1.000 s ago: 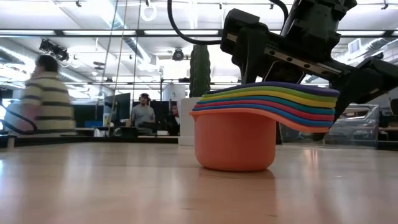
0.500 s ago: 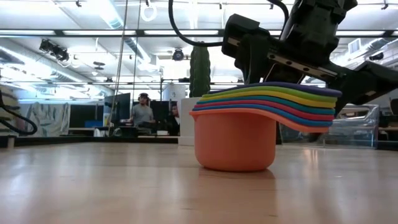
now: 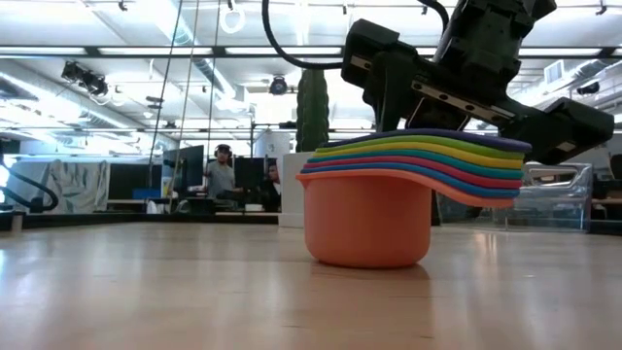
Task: Nest measuring cups in basket
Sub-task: Put the stacked measuring cups into the transparent bin
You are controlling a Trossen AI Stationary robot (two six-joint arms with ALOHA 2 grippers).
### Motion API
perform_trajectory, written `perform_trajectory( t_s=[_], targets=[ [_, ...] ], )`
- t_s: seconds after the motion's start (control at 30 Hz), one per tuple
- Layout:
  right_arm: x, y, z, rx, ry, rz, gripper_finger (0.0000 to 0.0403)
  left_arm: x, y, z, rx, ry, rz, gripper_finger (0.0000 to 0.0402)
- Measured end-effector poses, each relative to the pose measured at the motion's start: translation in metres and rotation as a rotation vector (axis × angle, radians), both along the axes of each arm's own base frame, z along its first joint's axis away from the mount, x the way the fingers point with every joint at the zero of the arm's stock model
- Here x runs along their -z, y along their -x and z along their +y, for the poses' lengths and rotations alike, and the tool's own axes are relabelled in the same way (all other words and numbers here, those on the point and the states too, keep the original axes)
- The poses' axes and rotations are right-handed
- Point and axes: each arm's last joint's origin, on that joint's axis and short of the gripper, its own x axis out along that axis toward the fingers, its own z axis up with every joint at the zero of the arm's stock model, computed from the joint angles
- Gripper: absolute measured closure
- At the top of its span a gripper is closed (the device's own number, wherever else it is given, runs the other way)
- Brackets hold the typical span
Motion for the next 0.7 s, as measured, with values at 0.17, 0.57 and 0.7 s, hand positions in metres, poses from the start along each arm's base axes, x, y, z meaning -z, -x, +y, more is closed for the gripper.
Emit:
perform_trajectory(
  t_s=[0.17, 0.57, 0.7],
  targets=[
    [0.0001, 0.0, -0.0002, 0.003, 0.004, 0.0, 0.0088, 0.0, 0.0, 0.0, 0.0, 0.0, 0.0, 0.031],
    [0.0042, -0.0019, 0.0009, -0.003, -0.003, 0.005, 0.0117, 0.0, 0.0, 0.0001, 0.0, -0.001, 0.0, 0.031],
    [0.0073, -0.0062, 0.0031, -0.024, -0.027, -0.019, 0.0119, 0.0, -0.0002, -0.0001, 0.0, 0.001, -0.001, 0.031]
  ],
)
